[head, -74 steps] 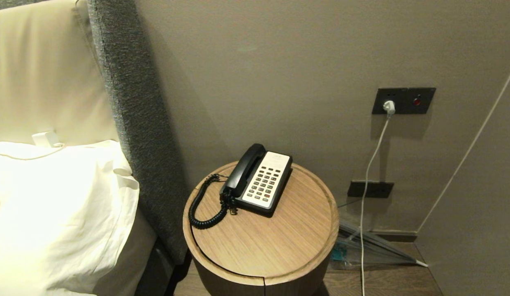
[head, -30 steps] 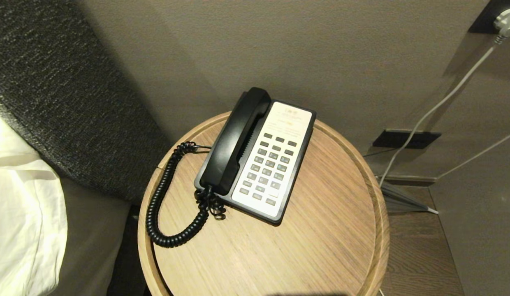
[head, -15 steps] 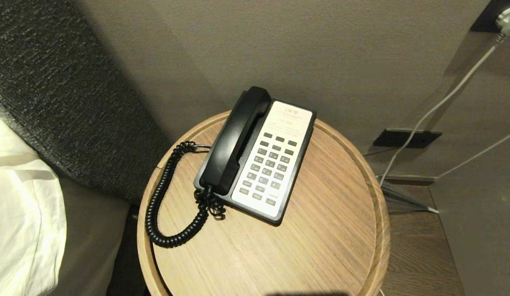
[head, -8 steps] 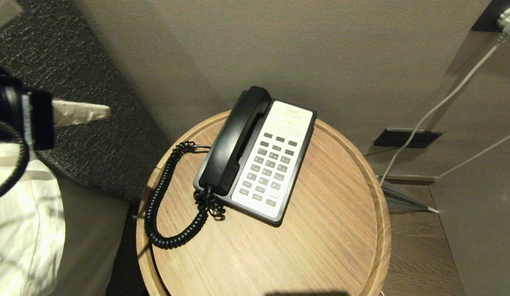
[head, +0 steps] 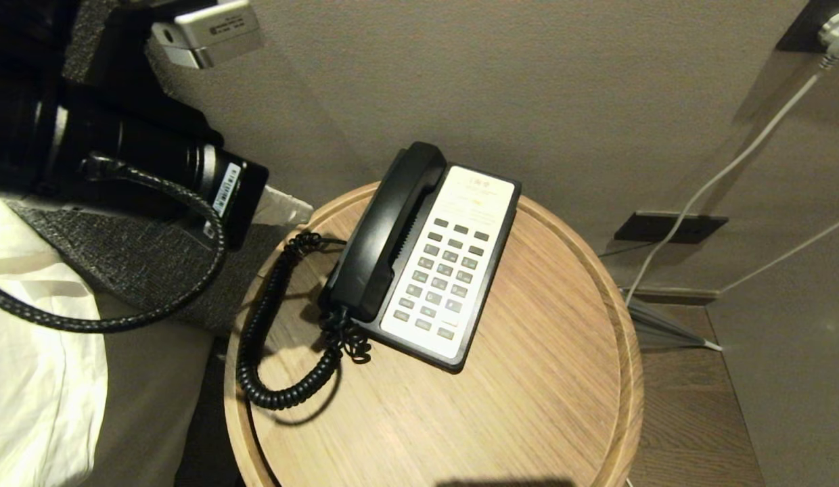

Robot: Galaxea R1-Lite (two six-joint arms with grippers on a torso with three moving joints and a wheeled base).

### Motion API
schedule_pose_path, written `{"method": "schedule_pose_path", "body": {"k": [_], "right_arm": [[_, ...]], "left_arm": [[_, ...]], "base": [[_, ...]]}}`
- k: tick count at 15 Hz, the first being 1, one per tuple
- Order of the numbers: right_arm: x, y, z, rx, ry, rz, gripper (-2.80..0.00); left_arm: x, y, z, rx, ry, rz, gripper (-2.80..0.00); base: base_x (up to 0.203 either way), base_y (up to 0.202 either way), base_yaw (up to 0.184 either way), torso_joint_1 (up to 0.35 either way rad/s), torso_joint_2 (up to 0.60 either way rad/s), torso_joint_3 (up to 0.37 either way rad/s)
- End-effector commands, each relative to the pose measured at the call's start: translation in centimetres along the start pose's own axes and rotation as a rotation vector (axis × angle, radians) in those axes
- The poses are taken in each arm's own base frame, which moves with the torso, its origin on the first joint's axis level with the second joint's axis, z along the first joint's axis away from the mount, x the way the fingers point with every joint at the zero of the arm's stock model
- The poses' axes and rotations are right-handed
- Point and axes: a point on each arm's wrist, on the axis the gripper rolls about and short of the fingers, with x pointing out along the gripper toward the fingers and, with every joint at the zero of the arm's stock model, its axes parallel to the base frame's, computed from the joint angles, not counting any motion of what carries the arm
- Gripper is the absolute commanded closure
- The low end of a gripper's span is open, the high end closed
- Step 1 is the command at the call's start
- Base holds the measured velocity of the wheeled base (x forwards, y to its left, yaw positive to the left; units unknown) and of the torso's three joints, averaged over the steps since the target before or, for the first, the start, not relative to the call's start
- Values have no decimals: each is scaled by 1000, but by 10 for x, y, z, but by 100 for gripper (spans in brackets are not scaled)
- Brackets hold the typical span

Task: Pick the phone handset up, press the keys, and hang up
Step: Pick up the desk phone handset

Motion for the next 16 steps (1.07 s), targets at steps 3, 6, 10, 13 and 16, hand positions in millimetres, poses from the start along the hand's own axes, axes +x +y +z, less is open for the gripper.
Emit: {"method": "schedule_pose_path", "body": {"k": [3,6,10,13,16], "right_arm": [[1,0,-6,0,20,0,0],[1,0,-6,0,20,0,0],[1,0,-6,0,20,0,0],[1,0,-6,0,20,0,0],[1,0,-6,0,20,0,0]], "left_arm": [[14,-14,18,11,-19,5,-280],[29,-33,25,63,-9,35,-280],[42,-44,20,105,54,57,-280],[50,-46,20,89,73,59,-280],[57,-47,19,59,90,68,-280]], "base": [[0,0,0,0,0,0],[0,0,0,0,0,0],[0,0,0,0,0,0],[0,0,0,0,0,0],[0,0,0,0,0,0]]}}
